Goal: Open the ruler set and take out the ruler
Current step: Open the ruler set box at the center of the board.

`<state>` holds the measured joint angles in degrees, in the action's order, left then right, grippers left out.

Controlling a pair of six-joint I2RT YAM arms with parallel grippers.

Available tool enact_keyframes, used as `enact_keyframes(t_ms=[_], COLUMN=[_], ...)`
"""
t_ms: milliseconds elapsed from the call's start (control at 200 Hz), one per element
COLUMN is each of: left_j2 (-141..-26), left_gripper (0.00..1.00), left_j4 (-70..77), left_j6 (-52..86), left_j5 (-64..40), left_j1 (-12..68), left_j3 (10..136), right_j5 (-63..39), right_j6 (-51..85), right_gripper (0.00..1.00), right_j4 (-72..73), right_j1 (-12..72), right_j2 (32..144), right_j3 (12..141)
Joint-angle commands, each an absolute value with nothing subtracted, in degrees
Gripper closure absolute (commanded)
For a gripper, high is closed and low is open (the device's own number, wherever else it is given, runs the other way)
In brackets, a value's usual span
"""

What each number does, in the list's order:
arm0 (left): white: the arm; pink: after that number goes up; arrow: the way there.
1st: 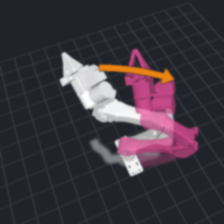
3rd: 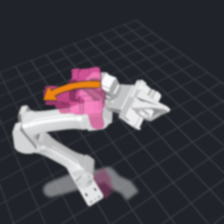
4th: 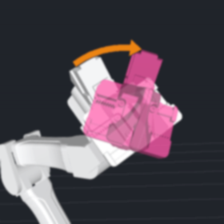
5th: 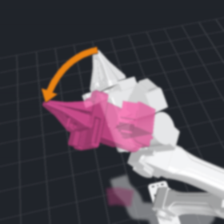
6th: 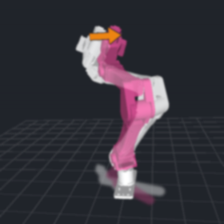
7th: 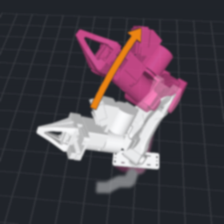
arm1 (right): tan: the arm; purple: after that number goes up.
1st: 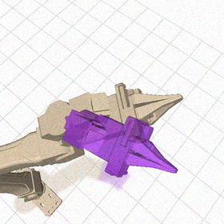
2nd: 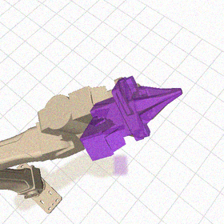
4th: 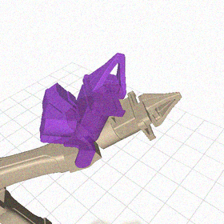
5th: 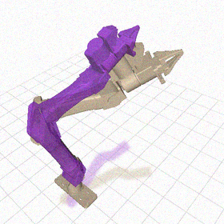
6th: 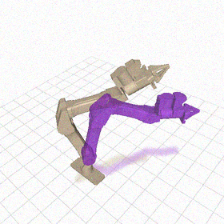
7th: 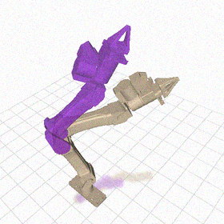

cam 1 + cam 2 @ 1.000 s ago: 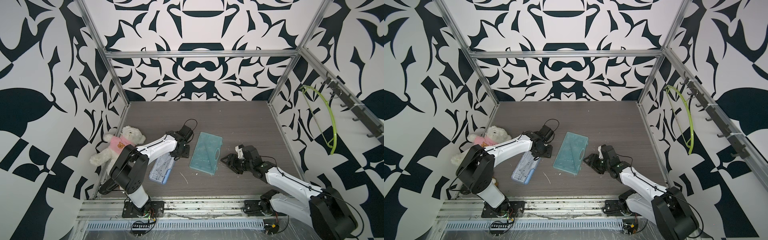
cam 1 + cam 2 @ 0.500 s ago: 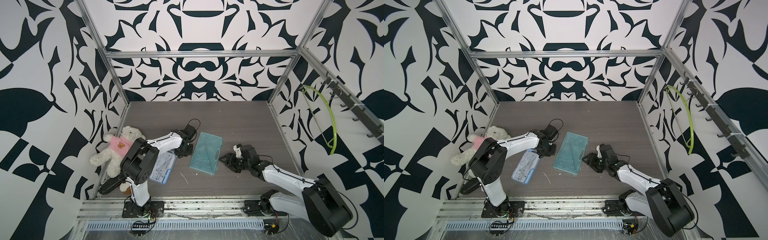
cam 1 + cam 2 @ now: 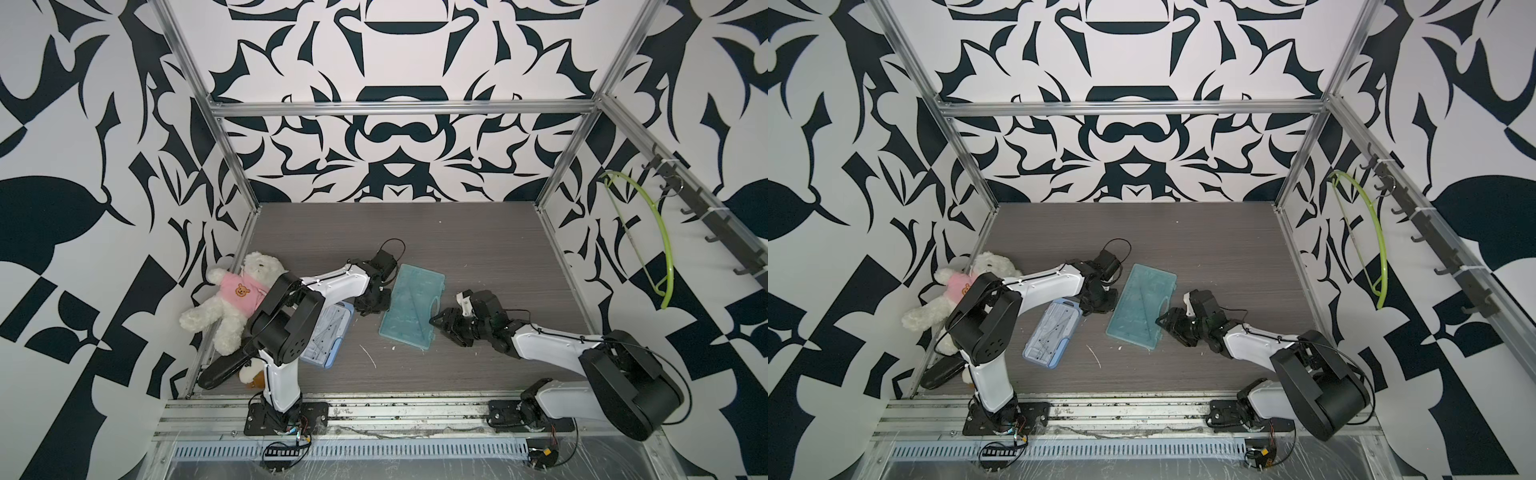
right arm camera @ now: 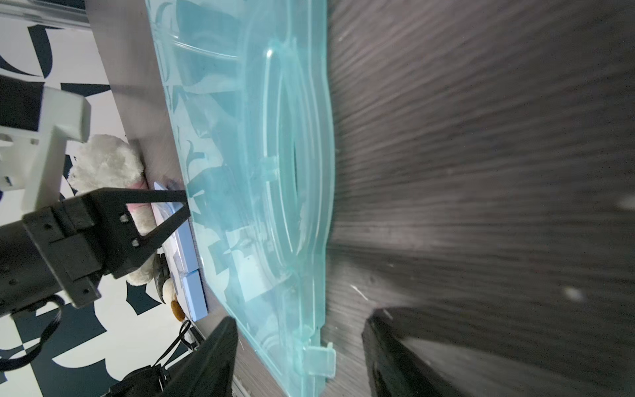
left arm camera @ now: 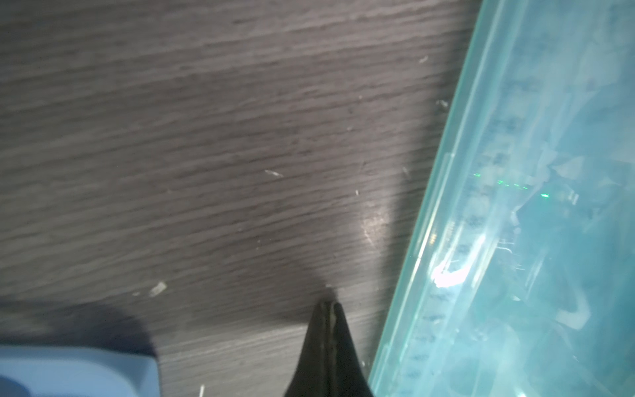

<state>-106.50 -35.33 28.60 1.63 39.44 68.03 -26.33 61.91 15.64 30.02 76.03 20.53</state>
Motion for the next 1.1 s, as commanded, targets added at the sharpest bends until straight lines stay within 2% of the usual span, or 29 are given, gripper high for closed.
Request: enact_keyframes(t_ms=[0, 315, 1095], left_j2=[-108.1, -108.7, -109.9], left_gripper=[1.00, 1.00, 1.00], left_j4=[-35.5, -35.6, -35.4], left_j6=[28.9, 29.2, 29.7], left_j5=[0.0, -0.1, -0.5], left_j1=[40.3, 41.5, 42.5], left_j3=[68.5, 69.3, 69.9], right_j5=[-25.3, -22.5, -21.5], right_j6=[62.8, 64.3, 63.9], right_gripper=[0.39, 0.39, 0.39], right_j4=[18.0, 19.1, 15.8], right_j1=[31.3, 35.7, 36.8], right_j2=[75.5, 75.5, 70.2], right_j3=[19.8, 18.7, 23.2])
